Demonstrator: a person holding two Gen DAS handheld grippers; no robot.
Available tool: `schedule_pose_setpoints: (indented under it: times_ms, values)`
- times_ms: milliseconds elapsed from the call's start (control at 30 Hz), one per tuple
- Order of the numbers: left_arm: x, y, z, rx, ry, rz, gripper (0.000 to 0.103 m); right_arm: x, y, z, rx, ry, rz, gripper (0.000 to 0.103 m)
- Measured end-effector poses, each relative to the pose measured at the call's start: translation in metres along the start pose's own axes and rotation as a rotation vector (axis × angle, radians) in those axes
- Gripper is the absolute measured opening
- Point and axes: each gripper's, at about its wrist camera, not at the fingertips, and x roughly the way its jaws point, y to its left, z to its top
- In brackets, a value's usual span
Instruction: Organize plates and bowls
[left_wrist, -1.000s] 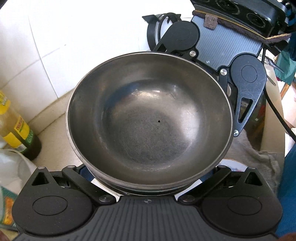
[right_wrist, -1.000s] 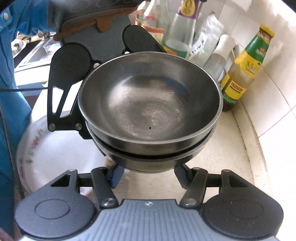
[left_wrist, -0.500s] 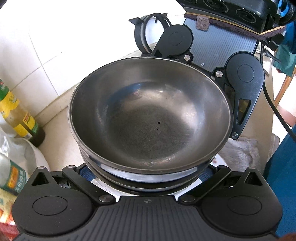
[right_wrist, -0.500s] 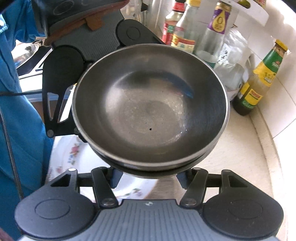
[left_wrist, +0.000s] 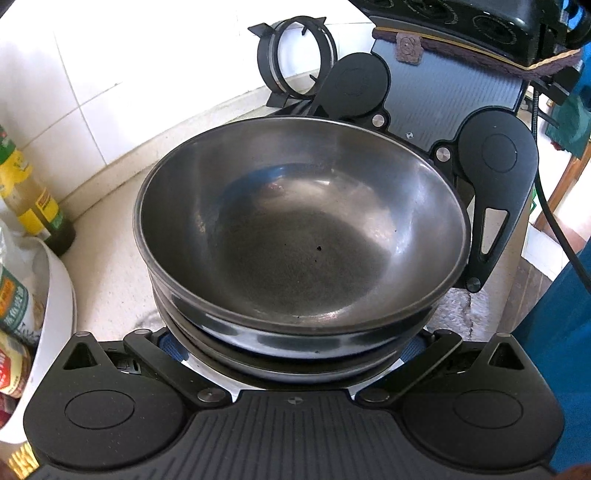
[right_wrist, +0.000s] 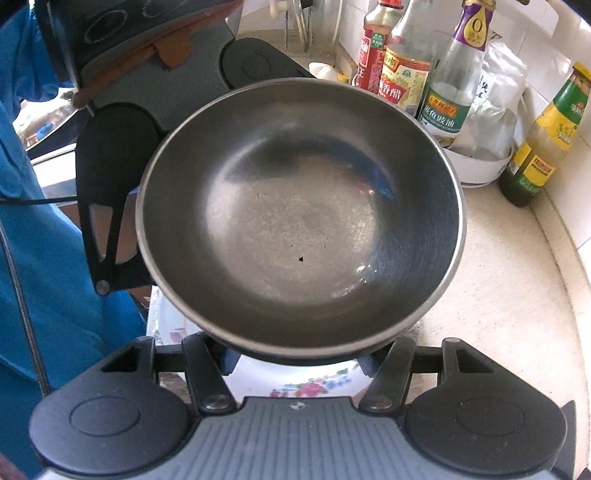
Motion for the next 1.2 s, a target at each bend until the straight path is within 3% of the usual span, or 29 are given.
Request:
schedule_pose_setpoints:
  times_ms: [567, 1200]
  values:
    - [0.016, -0.025, -0.003, -0.032, 0.022, 0.018, 0.103, 0.005, 0.021, -0.007, 0.005, -0.001, 0.025, 0.081]
    - [0.043, -0.026, -0.019, 0.04, -0.001, -0.024, 0.103, 0.031, 0.042, 0.001, 0.112, 0.079, -0.107, 0.081]
